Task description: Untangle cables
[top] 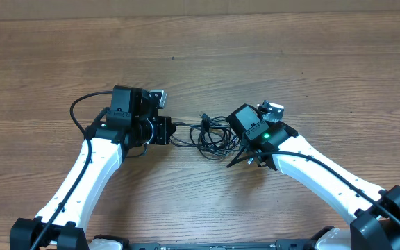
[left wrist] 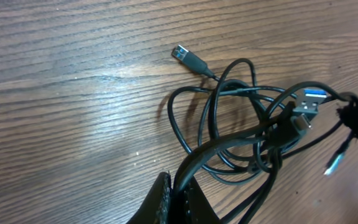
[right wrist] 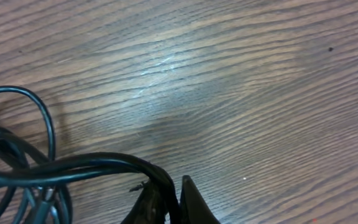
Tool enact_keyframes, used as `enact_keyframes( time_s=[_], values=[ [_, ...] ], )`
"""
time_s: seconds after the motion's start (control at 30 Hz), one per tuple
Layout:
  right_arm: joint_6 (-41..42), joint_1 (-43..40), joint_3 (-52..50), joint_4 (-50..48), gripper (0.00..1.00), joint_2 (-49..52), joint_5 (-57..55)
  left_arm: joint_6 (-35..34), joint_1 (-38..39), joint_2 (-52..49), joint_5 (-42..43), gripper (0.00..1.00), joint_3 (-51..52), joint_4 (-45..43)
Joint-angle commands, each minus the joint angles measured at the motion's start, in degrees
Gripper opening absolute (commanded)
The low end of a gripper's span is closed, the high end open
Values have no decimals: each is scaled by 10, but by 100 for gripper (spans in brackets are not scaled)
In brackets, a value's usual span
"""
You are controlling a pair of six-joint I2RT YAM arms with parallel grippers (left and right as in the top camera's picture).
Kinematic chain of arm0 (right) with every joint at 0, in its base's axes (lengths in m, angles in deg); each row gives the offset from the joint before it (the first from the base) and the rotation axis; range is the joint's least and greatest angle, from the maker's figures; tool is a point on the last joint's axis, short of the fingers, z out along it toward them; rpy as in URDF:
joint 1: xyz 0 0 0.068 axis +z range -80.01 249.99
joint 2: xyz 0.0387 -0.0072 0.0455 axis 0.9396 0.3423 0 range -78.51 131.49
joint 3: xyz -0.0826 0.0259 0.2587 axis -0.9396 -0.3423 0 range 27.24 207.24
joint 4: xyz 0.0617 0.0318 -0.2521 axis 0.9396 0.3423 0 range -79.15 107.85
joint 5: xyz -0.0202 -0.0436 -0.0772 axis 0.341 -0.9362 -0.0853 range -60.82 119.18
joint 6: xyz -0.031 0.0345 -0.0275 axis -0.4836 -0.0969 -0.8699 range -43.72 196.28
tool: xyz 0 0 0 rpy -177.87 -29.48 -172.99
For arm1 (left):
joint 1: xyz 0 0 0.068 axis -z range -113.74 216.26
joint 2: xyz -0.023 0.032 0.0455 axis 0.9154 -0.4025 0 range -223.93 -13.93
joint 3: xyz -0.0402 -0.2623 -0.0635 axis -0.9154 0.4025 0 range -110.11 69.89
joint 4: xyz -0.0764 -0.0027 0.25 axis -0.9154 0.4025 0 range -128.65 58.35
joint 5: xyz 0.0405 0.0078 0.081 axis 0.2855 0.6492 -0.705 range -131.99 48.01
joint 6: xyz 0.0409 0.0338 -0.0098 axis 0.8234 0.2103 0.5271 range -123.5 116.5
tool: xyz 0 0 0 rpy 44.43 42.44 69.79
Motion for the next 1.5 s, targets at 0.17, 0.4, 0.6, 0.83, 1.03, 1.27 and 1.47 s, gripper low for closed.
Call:
enact_keyframes(
  time_s=[0.17, 0.4, 0.6, 0.83, 1.03, 1.27, 1.47],
  values=[
    [8, -19, -12, 13, 13, 3, -126, 15, -18, 10, -89, 4, -5, 1],
    [8, -19, -4, -34, 13, 3, -158, 17, -18, 10, -88, 4, -5, 1],
    [8, -19, -2, -98, 41, 3, -84, 20, -18, 10, -59, 4, -5, 0],
    [8, -19, -2, -153, 69, 3, 96, 19, -18, 10, -24, 4, -5, -13],
    [-40, -19, -2, -168, 89, 3, 231, 19, -18, 10, -19, 4, -5, -15],
    [-126, -19, -2, -180, 100, 3, 341, 19, -18, 10, 32, 4, -5, -50],
    [-167, -19, -2, -176, 100, 3, 340, 19, -18, 10, 80, 4, -5, -84]
  ],
)
